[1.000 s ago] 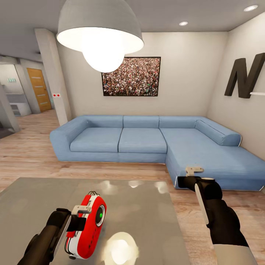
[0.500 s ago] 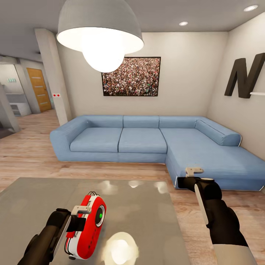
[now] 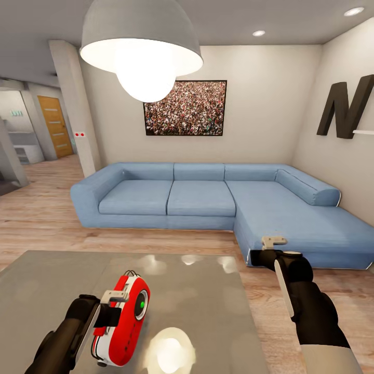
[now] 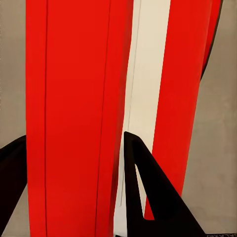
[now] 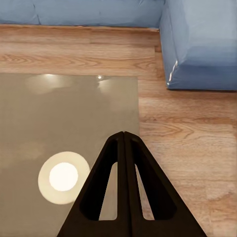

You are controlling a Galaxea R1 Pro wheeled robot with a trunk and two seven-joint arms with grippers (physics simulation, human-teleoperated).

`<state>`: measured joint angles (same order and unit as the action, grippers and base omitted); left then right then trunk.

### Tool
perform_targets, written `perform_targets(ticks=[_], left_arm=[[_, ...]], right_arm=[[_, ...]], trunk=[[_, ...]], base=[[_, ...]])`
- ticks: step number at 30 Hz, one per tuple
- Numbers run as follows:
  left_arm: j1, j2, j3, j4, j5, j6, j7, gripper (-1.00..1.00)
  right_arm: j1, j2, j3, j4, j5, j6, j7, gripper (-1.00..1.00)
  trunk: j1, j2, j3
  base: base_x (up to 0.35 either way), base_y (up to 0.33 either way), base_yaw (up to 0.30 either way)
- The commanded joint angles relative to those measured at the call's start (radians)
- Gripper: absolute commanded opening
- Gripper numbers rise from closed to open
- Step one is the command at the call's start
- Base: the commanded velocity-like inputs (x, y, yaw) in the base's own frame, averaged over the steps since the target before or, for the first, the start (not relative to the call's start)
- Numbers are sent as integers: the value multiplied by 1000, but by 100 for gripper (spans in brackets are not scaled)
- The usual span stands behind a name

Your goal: Turn on the radio receiver that's on the table in the living room.

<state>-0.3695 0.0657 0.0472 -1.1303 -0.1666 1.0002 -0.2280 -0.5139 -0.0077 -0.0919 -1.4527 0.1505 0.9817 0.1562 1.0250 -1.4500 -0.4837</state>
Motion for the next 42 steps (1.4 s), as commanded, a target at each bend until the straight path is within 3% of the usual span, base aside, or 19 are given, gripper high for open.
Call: perform_targets(ticks=[1,34,42], left_arm=[[0,0,1,1,2,-1,0,-100],[0,0,0,57,1,-10,-5,-100],[0,0,0,90,1,-50,-5,-100]], right_arm=[[0,0,0,0,0,0,0,-100],[0,0,0,3,0,0,0,-100],[0,0,0,6,0,0,0,-100]], trunk=[[0,0,0],[0,0,0],[0,0,0]], base=[[0,0,0],[0,0,0],[0,0,0]])
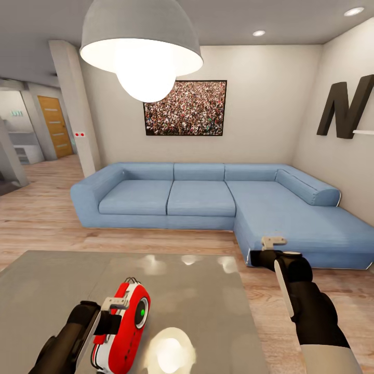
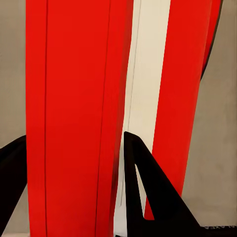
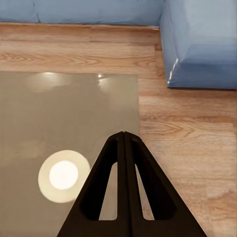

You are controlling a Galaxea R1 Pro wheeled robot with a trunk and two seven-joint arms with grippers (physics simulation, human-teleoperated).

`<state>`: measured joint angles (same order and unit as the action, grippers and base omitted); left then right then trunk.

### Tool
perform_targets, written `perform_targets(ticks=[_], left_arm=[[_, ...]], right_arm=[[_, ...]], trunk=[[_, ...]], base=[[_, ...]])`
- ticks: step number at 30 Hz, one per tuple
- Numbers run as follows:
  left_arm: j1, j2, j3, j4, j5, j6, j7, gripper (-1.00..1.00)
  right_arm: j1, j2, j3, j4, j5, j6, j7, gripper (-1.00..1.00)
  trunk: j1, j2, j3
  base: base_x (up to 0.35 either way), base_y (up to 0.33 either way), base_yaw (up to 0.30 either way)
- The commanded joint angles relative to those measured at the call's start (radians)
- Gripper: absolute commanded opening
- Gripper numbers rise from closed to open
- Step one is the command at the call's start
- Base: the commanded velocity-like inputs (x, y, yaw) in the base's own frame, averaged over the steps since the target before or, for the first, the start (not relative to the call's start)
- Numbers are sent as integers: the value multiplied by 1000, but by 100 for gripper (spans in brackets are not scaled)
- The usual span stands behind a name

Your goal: Turn on the radio receiver that's on the table in the living room.

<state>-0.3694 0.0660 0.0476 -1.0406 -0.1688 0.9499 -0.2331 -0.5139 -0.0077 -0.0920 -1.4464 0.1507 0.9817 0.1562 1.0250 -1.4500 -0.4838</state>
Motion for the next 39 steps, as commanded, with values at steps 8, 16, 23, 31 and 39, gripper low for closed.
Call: perform_targets(ticks=[8,16,23,31,39], left_arm=[[0,0,-2,10,3,-23,0,-100],[0,0,0,29,2,-34,0,-100],[0,0,0,34,2,-39,0,-100],[0,0,1,65,3,-90,0,-100],[0,0,1,68,3,-102,0,-100]], right_arm=[[0,0,0,10,0,-1,0,-100],[0,0,0,15,0,-2,0,-100],[1,0,0,15,1,-2,0,-100],[1,0,0,16,0,-2,0,-100],[2,0,0,17,0,-2,0,-100]], trunk=[[0,0,0],[0,0,0],[0,0,0],[0,0,0],[0,0,0]], base=[[0,0,0],[0,0,0],[0,0,0],[0,0,0],[0,0,0]])
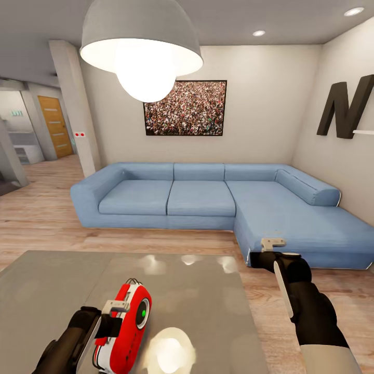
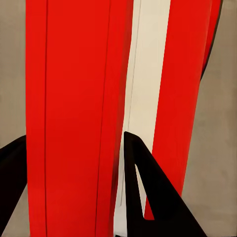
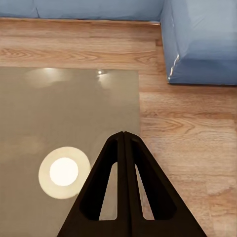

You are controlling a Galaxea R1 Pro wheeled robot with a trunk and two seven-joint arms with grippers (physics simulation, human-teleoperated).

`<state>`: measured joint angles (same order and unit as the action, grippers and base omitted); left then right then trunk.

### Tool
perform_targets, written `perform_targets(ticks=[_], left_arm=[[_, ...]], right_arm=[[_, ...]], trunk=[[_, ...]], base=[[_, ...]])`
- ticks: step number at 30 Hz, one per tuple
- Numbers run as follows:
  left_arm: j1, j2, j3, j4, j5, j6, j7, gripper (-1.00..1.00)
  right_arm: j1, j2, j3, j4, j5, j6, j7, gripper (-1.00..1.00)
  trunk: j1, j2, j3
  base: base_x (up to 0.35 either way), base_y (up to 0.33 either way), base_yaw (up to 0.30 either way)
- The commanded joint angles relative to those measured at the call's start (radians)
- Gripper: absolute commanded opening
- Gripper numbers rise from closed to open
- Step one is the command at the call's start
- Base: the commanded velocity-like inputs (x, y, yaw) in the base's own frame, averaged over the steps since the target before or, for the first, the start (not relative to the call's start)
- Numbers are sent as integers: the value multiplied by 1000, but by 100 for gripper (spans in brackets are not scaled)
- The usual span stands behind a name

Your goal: Turn on the radio receiver that's on the table in the living room.

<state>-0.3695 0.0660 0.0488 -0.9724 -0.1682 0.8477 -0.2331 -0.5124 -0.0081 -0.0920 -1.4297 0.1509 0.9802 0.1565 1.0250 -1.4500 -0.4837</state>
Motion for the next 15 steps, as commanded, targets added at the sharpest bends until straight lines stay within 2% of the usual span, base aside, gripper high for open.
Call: perform_targets(ticks=[1,15], left_arm=[[0,0,0,0,2,0,0,-100],[0,0,-1,2,3,-2,0,-100]], right_arm=[[0,0,0,0,0,0,0,-100],[0,-1,0,8,0,-2,0,-100]], trunk=[[0,0,0],[0,0,0]], base=[[0,0,0],[0,0,0]])
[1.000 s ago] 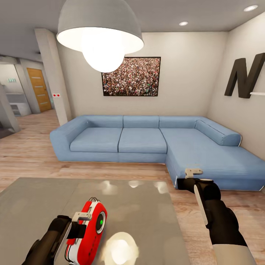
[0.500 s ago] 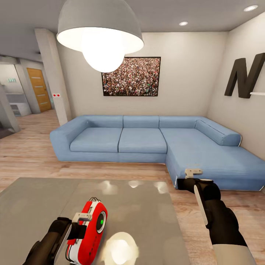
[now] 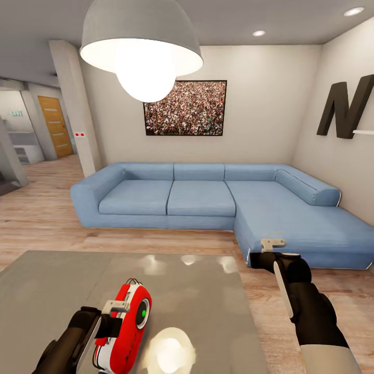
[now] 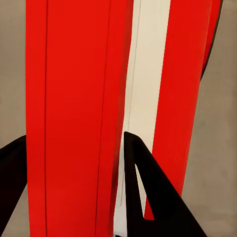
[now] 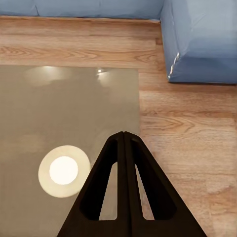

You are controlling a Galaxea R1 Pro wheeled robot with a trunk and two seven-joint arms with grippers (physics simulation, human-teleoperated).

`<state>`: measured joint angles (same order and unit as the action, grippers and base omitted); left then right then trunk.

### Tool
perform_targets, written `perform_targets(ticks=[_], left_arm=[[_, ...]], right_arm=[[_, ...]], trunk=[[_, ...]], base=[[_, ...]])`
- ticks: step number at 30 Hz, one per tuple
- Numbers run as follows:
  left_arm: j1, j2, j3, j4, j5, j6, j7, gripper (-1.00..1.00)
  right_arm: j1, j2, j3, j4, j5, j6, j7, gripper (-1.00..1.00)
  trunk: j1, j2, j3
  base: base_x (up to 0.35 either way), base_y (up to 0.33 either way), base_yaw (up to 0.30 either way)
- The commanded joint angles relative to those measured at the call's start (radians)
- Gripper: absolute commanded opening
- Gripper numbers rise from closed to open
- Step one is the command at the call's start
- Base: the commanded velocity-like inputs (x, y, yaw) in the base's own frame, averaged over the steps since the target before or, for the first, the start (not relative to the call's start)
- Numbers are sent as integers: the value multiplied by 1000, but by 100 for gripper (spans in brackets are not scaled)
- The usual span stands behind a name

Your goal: Turn on the radio receiver that's on the table in the living room.

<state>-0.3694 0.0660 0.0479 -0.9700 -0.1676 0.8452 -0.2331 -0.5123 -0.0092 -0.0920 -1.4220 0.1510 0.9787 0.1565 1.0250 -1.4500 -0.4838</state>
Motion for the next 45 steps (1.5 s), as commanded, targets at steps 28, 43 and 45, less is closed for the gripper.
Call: perform_targets(ticks=[28,43,45], left_arm=[[0,1,4,73,0,-86,1,-100],[0,1,3,72,0,-87,1,100],[0,1,3,70,0,-87,1,100]], right_arm=[[0,1,0,5,0,0,2,-100],[0,0,0,8,0,0,1,-100],[0,0,0,8,0,0,1,-100]], trunk=[[0,0,0],[0,0,0],[0,0,0]], base=[[0,0,0],[0,0,0],[0,0,0]])
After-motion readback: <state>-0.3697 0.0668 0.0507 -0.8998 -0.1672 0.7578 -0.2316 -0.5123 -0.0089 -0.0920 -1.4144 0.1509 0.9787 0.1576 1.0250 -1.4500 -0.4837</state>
